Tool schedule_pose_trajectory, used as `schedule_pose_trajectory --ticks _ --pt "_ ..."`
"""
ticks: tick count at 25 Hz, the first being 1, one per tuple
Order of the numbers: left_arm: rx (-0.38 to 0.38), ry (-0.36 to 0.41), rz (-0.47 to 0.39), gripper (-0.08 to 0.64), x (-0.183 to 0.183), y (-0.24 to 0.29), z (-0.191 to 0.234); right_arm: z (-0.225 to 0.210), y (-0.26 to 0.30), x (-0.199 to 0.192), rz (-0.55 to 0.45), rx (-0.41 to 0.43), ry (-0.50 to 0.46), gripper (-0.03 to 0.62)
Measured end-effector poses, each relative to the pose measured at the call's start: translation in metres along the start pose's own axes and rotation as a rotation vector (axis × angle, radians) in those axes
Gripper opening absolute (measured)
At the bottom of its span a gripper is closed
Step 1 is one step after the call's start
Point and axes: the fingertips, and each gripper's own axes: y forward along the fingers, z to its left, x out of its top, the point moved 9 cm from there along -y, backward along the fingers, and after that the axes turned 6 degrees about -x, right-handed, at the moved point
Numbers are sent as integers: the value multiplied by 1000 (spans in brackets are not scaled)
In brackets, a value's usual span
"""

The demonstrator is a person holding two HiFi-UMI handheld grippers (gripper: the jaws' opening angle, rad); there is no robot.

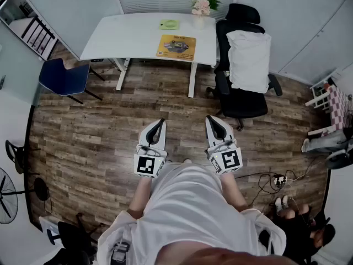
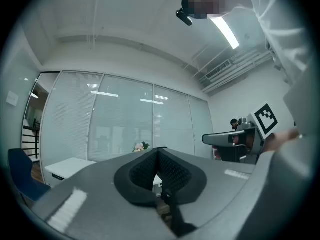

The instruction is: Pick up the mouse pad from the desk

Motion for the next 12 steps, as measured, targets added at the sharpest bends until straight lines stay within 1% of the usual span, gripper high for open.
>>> schedule_pose_trajectory --ticks 3,6,10,12 --pt "17 -2 -6 -17 -5 -6 3 4 7 -3 -1 30 -9 -3" --pt "34 -10 17 -17 -9 -8 6 8 12 -6 5 50 -2 -3" --pt "26 -12 46 -17 -11 -4 7 7 11 -9 4 75 14 -3" --pt "20 -18 64 -17 -15 -1 5 1 9 -13 4 64 30 -2"
